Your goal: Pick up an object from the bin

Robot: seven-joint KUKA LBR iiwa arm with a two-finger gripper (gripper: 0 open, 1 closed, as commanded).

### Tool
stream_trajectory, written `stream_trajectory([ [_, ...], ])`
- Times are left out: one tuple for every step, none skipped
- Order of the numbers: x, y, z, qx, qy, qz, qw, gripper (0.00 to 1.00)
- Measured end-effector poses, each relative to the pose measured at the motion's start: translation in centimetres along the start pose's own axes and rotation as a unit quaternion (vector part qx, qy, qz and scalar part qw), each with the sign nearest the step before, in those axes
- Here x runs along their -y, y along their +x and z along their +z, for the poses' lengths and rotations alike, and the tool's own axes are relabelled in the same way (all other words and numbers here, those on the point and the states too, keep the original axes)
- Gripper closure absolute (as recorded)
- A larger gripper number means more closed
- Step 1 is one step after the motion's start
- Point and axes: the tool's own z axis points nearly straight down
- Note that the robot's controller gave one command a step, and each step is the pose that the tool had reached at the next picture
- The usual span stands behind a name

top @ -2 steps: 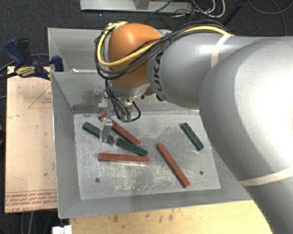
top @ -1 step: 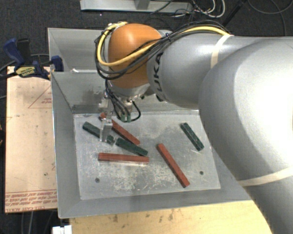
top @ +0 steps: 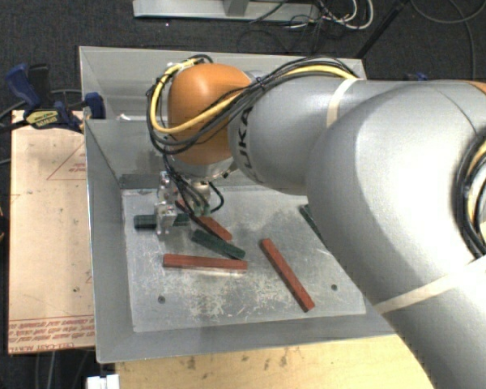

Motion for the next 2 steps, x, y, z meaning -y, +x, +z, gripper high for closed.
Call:
stream_trajectory([
  [0.05, 0.11, 0.18, -0.0012, 0.001, 0.000, 1.0000, 0.00],
  [0.00, -0.10, -0.09, 0.0023, -0.001, 0.001, 1.0000, 1.00],
])
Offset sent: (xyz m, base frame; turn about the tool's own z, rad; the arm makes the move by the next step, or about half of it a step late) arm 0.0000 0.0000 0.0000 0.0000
